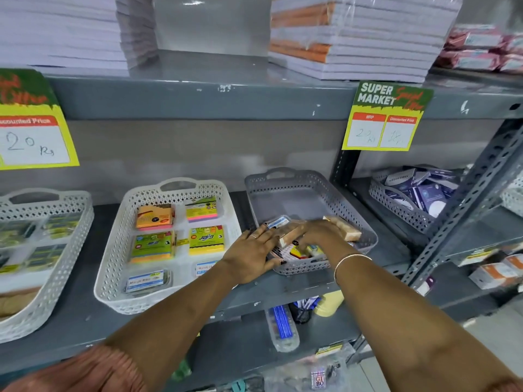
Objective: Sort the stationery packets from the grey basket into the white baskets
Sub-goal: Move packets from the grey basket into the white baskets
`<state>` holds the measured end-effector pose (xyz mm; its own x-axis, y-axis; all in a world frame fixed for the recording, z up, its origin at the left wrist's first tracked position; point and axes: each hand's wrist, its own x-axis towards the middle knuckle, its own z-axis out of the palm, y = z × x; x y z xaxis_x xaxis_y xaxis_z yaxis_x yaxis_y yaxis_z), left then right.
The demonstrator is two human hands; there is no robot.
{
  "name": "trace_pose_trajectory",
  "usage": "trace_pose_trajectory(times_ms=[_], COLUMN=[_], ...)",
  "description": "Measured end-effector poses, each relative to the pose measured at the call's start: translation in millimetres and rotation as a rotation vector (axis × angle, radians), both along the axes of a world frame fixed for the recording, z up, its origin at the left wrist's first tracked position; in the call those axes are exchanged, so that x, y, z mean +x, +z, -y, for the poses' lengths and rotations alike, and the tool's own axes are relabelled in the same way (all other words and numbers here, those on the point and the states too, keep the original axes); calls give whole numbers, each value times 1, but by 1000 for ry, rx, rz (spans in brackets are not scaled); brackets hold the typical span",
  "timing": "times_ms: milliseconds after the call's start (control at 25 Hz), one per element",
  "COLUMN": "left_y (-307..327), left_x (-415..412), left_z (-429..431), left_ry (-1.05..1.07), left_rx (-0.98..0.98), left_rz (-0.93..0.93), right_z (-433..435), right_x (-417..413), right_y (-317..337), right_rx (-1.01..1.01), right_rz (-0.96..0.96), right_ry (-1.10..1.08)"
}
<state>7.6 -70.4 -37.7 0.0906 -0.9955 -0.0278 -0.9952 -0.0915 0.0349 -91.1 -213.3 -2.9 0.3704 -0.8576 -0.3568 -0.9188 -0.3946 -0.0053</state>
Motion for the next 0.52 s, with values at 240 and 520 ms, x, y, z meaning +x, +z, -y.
trace_pose_trajectory(times_ms=[240,520], left_y=[9,33], left_x=[1,64], left_z=[-9,-100], left_ry=[65,333], left_rx=[-48,-89], left_rz=[-11,83], right_z=[9,-19], right_x=[-1,80], right_y=[35,88], right_rx=[70,-75], right_rz=[-122,89], right_ry=[43,285])
